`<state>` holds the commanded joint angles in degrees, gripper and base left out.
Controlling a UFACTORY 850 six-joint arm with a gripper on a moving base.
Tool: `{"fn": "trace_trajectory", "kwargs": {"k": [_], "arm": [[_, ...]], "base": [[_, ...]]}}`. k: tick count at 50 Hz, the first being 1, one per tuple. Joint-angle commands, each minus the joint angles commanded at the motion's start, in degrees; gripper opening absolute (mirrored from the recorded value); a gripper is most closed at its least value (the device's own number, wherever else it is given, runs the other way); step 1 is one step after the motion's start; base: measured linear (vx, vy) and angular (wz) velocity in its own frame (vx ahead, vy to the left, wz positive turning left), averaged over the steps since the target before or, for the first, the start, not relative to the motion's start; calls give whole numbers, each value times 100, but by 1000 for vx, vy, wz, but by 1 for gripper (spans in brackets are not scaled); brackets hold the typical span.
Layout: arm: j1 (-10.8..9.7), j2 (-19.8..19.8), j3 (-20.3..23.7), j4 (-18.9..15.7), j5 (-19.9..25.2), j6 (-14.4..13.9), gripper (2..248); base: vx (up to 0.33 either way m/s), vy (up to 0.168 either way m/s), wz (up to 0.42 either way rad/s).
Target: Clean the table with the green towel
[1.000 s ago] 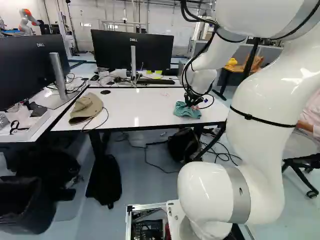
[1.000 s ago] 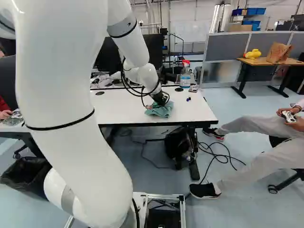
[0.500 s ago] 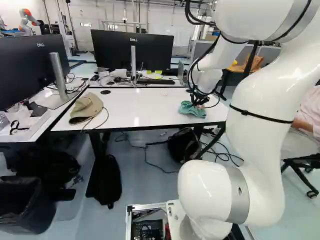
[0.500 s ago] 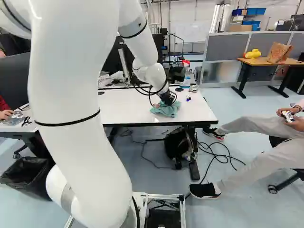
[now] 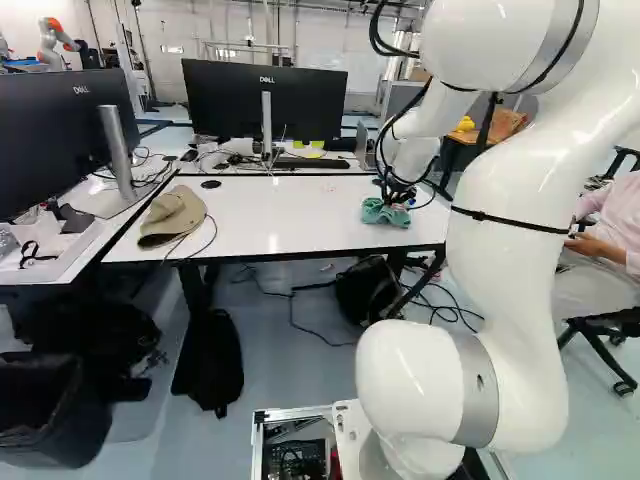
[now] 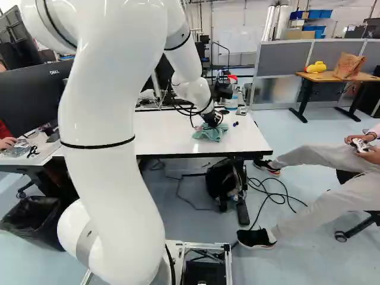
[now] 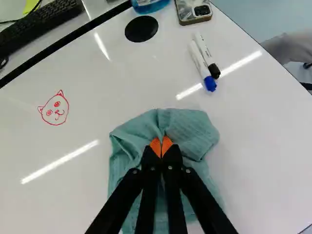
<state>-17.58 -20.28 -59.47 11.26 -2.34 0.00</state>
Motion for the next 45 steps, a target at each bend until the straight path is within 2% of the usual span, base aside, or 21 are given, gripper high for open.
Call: {"fn": "trace_trajectory", "kwargs": {"k": [11, 26, 37, 45], "arm": [[123, -219, -275, 0, 0, 0, 23], [147, -218, -275, 0, 0, 0, 23], [164, -100, -240, 0, 0, 0, 23], [256, 53, -169, 0, 0, 0, 23]], "base": [[0, 0, 0], [0, 0, 0], [0, 0, 0], [0, 0, 0]]}}
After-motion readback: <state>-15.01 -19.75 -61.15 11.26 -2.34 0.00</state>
